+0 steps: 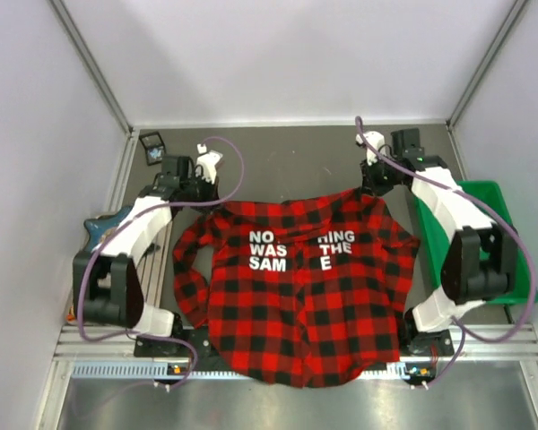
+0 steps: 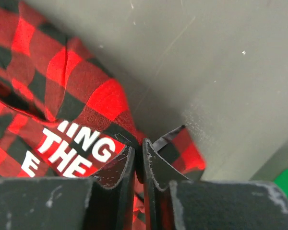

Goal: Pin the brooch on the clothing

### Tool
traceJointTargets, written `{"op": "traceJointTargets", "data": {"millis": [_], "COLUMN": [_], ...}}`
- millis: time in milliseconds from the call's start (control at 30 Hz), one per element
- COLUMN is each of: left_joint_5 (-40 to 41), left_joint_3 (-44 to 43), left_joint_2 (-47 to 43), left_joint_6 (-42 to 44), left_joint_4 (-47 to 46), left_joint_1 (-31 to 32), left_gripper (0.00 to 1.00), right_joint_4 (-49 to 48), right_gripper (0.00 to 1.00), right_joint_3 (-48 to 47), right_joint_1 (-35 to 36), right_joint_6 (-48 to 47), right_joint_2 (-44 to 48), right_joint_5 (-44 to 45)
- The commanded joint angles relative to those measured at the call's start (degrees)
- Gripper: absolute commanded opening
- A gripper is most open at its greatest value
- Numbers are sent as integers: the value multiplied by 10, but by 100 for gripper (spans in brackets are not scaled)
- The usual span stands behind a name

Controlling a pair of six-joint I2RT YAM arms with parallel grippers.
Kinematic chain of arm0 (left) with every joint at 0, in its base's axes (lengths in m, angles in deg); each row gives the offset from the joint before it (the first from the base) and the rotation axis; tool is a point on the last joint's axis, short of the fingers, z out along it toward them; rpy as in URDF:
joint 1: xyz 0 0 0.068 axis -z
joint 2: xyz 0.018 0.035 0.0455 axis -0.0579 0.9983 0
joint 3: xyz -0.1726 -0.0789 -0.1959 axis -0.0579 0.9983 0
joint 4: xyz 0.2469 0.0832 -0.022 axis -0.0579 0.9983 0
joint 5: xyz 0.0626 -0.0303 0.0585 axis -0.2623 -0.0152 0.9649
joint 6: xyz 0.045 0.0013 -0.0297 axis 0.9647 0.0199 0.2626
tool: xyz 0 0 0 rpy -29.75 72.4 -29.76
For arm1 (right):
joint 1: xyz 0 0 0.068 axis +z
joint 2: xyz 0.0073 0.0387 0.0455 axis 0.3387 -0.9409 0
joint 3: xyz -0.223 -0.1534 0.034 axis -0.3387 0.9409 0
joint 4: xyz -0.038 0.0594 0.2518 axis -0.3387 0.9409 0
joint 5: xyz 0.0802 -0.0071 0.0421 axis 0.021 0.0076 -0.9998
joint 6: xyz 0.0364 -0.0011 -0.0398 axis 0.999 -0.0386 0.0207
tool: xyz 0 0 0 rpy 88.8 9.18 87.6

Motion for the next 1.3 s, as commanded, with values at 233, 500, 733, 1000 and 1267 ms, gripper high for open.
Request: {"op": "traceJointTargets", "data": {"millis": [233,500,733,1000,1267], "left_joint_5": [-100,-298,-266,-217,-142], "left_joint_3": [-163,-91,-75,1,68], "left_joint_2": [146,107,134,139,159], "left_joint_6": [244,588,797,886,828], "left_joint_4": [65,78,110,43,-145], "left_joint_1": [-42,-23,30,86,130], "left_gripper": [61,60,59,61,60], "right_joint_4": [-4,-28,-84,-135,-331], "right_gripper": [84,81,73,68,63], "right_joint_3": [-94,2,54,133,235], "right_joint_1": [-3,16,64,103,127], "right_joint_6": [-146,-470,-582,-686,-707], "right_joint_2": [-76,-8,3,3,-17], "right_joint_5": [24,-102,-132,-127,-79]}}
